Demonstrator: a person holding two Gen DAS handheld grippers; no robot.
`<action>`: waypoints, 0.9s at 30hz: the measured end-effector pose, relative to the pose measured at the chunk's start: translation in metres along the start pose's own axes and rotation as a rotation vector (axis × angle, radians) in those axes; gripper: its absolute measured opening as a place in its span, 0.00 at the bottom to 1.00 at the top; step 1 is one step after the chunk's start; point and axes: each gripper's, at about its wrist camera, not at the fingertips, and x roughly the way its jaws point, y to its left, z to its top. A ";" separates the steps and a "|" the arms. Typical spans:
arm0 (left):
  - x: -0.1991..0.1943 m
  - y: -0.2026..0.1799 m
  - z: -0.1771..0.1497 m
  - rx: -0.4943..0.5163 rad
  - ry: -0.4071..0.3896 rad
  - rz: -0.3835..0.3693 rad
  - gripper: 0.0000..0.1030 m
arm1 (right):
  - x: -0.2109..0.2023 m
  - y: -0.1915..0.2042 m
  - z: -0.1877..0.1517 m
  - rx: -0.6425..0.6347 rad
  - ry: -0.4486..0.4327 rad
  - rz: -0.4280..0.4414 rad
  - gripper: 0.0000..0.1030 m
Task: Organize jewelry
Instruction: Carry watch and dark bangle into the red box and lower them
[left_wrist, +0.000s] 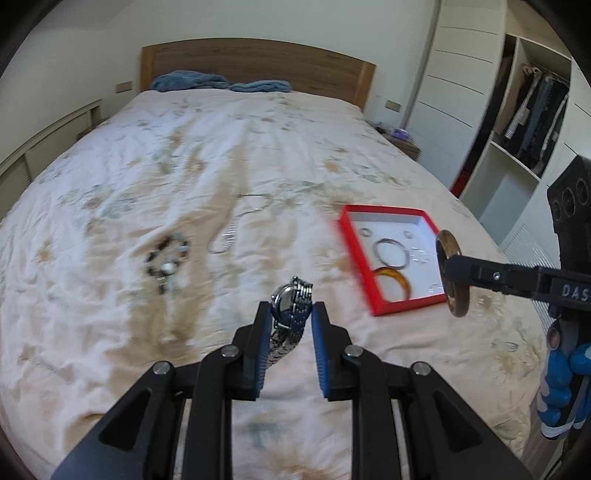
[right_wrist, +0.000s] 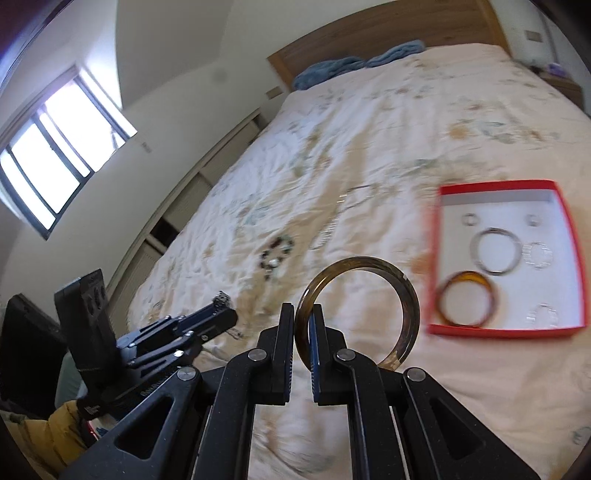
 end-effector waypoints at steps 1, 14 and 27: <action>0.005 -0.010 0.003 0.010 0.005 -0.012 0.19 | -0.004 -0.007 0.000 0.005 -0.003 -0.012 0.08; 0.139 -0.109 0.067 0.106 0.097 -0.095 0.19 | 0.004 -0.142 0.059 0.034 0.027 -0.182 0.08; 0.262 -0.132 0.079 0.097 0.209 -0.022 0.19 | 0.088 -0.221 0.109 -0.009 0.150 -0.255 0.08</action>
